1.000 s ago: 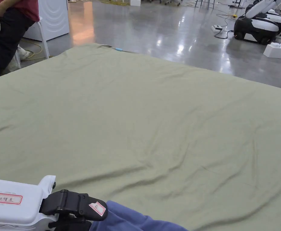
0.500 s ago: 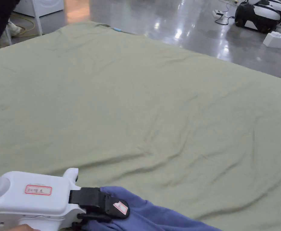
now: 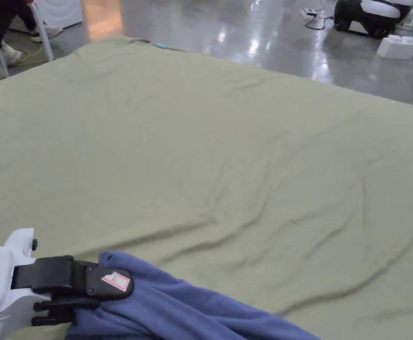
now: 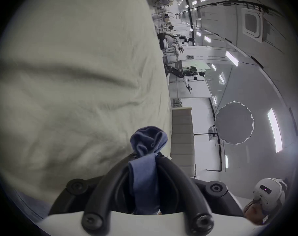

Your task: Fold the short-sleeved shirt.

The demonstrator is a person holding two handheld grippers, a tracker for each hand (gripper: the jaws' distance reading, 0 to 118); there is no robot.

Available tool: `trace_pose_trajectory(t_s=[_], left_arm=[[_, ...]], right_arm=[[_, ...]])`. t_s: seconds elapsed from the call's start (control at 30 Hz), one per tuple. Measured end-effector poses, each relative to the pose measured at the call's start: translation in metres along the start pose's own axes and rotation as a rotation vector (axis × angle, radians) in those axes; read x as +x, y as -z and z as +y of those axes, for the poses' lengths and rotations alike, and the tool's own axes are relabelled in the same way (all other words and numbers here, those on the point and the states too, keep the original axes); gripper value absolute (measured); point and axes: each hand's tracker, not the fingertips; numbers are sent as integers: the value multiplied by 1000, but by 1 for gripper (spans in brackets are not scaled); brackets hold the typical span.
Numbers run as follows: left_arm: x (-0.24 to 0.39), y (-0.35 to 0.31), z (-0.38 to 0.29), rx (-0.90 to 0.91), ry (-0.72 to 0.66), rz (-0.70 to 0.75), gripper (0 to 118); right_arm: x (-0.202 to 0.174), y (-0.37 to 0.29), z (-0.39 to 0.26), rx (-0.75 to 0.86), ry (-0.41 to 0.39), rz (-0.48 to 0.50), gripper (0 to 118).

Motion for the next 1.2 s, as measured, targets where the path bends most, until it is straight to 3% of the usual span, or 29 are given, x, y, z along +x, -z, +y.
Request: trace_pose_trajectory(t_s=[0.1, 0.23, 0.3, 0.63, 0.87, 0.9, 0.93, 1.07, 1.13, 1.2], left_arm=[[2, -25, 6, 106, -49, -78, 12], [34, -43, 8, 142, 88, 184, 12], [56, -28, 1, 107, 138, 215, 12], [114, 151, -50, -258, 228, 49, 12], [100, 260, -102, -496, 234, 225, 12], [104, 272, -111, -525, 212, 74, 14], [103, 279, -116, -531, 198, 69, 19], [111, 276, -113, -478, 105, -46, 61], [121, 265, -108, -458, 46, -157, 72], [131, 251, -102, -465, 58, -210, 75]], right_arm=[[3, -2, 0, -4, -9, 0, 2], [8, -2, -1, 6, 7, 6, 2], [11, -1, -3, 7, 12, 9, 2], [32, -2, -19, -1, 61, 56, 2], [54, -6, -29, 6, 114, 31, 2], [57, -5, -30, 5, 121, 31, 2], [59, -4, -31, 6, 130, 32, 2], [63, 1, -34, -4, 146, 45, 2], [63, 5, -35, -17, 146, 58, 2], [63, 7, -36, -24, 143, 62, 2]])
